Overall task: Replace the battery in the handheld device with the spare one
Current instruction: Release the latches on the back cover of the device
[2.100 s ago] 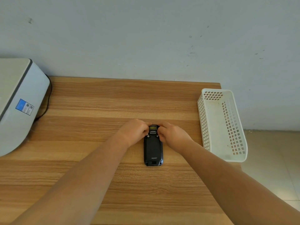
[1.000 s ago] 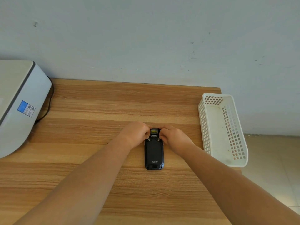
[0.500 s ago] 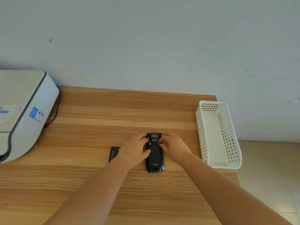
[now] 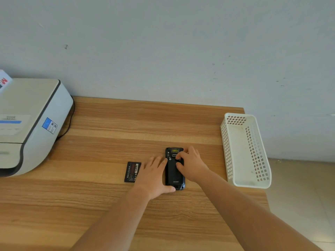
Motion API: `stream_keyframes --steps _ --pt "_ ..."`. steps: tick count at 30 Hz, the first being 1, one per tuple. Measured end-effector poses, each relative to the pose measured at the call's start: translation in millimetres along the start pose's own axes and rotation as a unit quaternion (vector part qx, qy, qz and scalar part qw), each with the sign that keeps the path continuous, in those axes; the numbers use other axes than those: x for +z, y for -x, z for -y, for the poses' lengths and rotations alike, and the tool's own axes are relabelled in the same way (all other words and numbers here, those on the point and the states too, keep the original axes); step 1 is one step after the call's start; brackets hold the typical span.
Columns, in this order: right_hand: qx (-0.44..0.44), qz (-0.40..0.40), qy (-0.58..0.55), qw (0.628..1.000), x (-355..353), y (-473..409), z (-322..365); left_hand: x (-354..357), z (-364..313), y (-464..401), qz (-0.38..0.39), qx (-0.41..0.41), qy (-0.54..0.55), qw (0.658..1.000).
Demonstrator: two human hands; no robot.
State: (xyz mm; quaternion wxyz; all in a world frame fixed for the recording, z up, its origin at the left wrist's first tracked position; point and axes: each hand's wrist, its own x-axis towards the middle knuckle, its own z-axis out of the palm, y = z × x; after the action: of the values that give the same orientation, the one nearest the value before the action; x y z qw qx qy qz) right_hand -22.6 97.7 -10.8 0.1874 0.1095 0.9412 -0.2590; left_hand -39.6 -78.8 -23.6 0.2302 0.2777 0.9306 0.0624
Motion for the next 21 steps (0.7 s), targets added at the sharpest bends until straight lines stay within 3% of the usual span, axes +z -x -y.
stream_keyframes --steps 8,17,21 --pt "0.025 -0.004 -0.023 0.999 5 1 9 0 -1 -1 -0.01 -0.009 0.018 1.0" --pt "0.02 -0.068 -0.147 0.987 -8 17 9 -1 0 0 -0.012 -0.009 0.016 1.0" --pt "0.011 -0.063 -0.125 0.99 -2 23 6 1 2 3 -0.002 -0.007 0.015 1.0"
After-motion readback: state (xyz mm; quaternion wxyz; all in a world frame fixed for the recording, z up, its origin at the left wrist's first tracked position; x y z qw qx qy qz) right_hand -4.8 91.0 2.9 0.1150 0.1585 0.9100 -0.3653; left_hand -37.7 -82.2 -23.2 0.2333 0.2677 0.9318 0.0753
